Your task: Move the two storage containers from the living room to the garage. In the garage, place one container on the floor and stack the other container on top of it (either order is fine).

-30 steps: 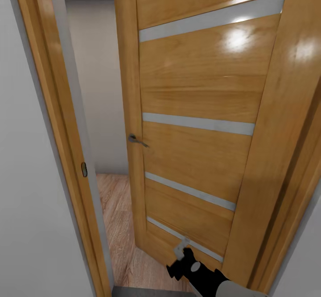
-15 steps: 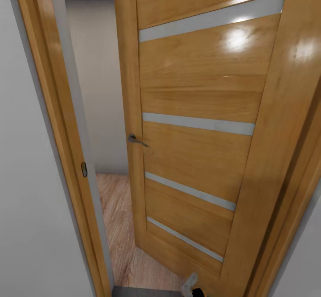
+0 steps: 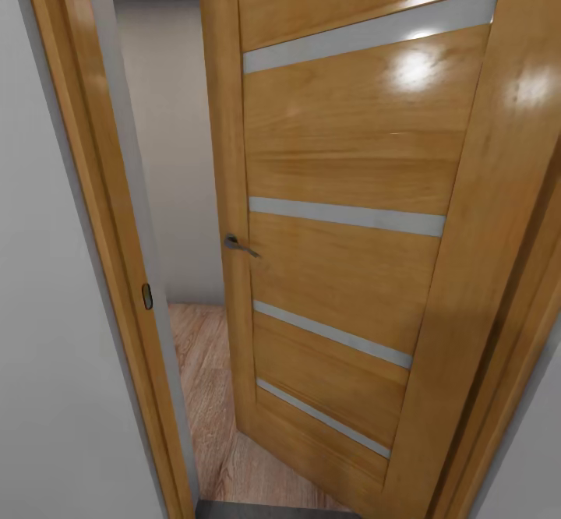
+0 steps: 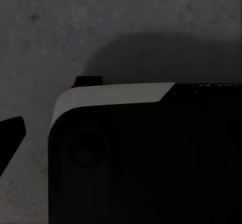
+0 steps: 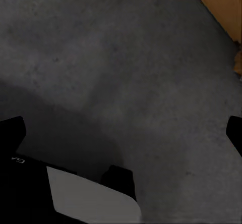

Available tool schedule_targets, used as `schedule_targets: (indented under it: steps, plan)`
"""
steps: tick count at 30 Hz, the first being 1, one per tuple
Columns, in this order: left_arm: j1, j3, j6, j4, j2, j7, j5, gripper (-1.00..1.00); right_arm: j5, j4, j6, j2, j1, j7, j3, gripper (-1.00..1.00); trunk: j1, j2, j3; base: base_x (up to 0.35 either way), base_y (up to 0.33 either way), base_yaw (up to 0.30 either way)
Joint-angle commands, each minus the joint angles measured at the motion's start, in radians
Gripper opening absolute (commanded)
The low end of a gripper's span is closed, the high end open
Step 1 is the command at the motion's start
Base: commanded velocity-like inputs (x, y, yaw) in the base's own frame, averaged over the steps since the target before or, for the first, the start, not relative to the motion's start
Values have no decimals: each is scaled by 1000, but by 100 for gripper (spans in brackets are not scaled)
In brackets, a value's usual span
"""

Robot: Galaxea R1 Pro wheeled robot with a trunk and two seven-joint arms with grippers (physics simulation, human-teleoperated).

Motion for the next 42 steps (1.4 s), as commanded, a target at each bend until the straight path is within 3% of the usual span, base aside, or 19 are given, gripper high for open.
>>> schedule_targets:
  steps: [1,5,12,14,17,18,21,42]
  plan:
    - [0,1,-3,0,-2,-2,1,100,-25,3,-5,-3,2,4,7,100,0,-1,-1,0,0,0]
    - [0,2,-3,0,-18,-2,1,100,-74,4,-1,-29,7,4,7,100,0,-1,-1,0,0,0]
    - [0,5,-2,1,-38,-1,6,100,-88,4,7,-45,2,-3,7,100,0,-1,-1,0,0,0]
    - [0,7,-1,3,-39,-1,50,100,-89,4,8,-45,0,-3,8,100,0,-1,-1,0,0,0]
    - [0,6,-1,4,-38,-2,88,100,-89,4,7,-45,0,-3,8,100,0,-1,-1,0,0,0]
    - [0,5,-1,5,-38,-2,124,100,-89,4,7,-46,-1,-4,9,100,0,-1,-1,0,0,0]
    - [0,4,-1,5,-37,-2,134,100,-89,4,7,-45,-1,-3,9,100,0,-1,-1,0,0,0]
    - [0,4,-1,5,-37,-2,139,100,-89,4,9,-45,-1,1,8,100,0,-1,-1,0,0,0]
